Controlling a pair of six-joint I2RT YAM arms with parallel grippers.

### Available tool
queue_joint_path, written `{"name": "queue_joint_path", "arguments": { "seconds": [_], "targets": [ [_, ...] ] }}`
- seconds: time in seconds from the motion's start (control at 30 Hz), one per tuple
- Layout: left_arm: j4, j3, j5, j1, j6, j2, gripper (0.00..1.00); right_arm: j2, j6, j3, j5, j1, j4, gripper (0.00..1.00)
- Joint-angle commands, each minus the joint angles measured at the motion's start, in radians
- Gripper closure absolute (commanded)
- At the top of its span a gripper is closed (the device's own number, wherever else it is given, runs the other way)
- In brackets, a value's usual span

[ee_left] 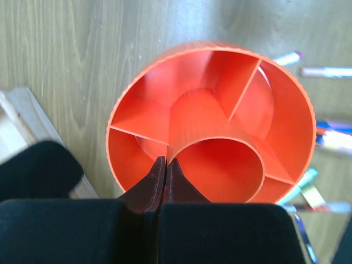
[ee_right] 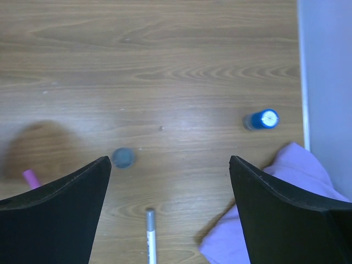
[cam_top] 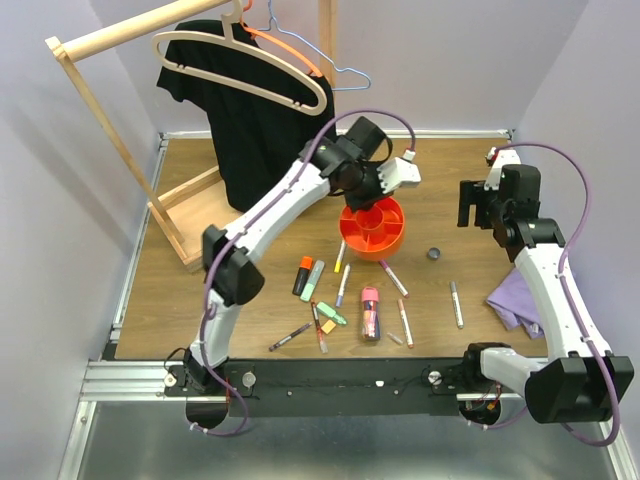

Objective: Sort the stationery into containers
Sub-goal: Move the storage box to the center of the board.

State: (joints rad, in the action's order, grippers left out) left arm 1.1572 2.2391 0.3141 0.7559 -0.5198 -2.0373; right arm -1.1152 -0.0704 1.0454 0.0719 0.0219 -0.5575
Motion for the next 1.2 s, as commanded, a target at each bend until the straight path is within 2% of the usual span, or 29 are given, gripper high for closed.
{"name": "queue_joint_path", "arguments": {
  "seconds": [0.0,0.17,0.3,0.57,0.63,0.67,0.77,0.9,0.93,0.97,1.07,1.1,1.13,1.17],
  "targets": [
    [-0.083,0.154,-0.04,0.008,-0.031,-0.154,1.0,-0.008,0.024,-0.012,0.044,-0.008,-0.001,0.04],
    [-0.181,0.181,-0.058,0.008,-0.028,-0.247,1.0,-0.012,0.043,-0.038,-0.006,-0.01,-0.009,0.04],
    [-0.194,0.287,-0.064,0.007,-0.029,-0.354,1.0,-0.015,0.034,-0.038,-0.05,-0.008,-0.015,0.04],
    [-0.292,0.286,-0.087,0.003,-0.023,-0.397,1.0,-0.018,0.038,-0.068,-0.107,-0.01,-0.018,0.04],
    [-0.318,0.284,-0.098,0.003,-0.01,-0.402,0.9,-0.021,0.041,-0.081,-0.119,-0.01,-0.018,0.04],
    [-0.332,0.28,-0.115,0.003,-0.003,-0.4,0.75,-0.021,0.044,-0.082,-0.126,-0.01,-0.018,0.04],
    [-0.376,0.266,-0.121,0.005,0.001,-0.367,0.57,-0.018,0.049,-0.085,-0.141,-0.01,-0.022,0.04],
    [-0.393,0.212,-0.153,0.017,0.023,-0.218,0.46,0.002,0.052,-0.093,-0.139,-0.01,-0.025,0.04],
    [-0.381,0.18,-0.171,0.023,0.029,-0.183,0.44,0.014,0.052,-0.099,-0.138,-0.01,-0.027,0.03],
    [-0.366,0.151,-0.194,0.031,0.049,-0.141,0.37,0.02,0.052,-0.104,-0.138,-0.008,-0.028,0.03],
    [-0.369,-0.095,-0.302,0.046,0.134,0.073,0.36,0.048,0.054,-0.12,-0.141,-0.01,-0.03,0.03],
    [-0.39,-0.175,-0.335,0.045,0.227,0.186,0.36,0.052,0.055,-0.123,-0.141,-0.01,-0.03,0.03],
    [-0.396,-0.334,-0.422,0.045,0.291,0.24,0.36,0.057,0.061,-0.128,-0.141,-0.01,-0.03,0.03],
    [-0.398,-0.413,-0.469,0.043,0.349,0.288,0.34,0.061,0.066,-0.133,-0.139,-0.01,-0.028,0.03]
  ]
}}
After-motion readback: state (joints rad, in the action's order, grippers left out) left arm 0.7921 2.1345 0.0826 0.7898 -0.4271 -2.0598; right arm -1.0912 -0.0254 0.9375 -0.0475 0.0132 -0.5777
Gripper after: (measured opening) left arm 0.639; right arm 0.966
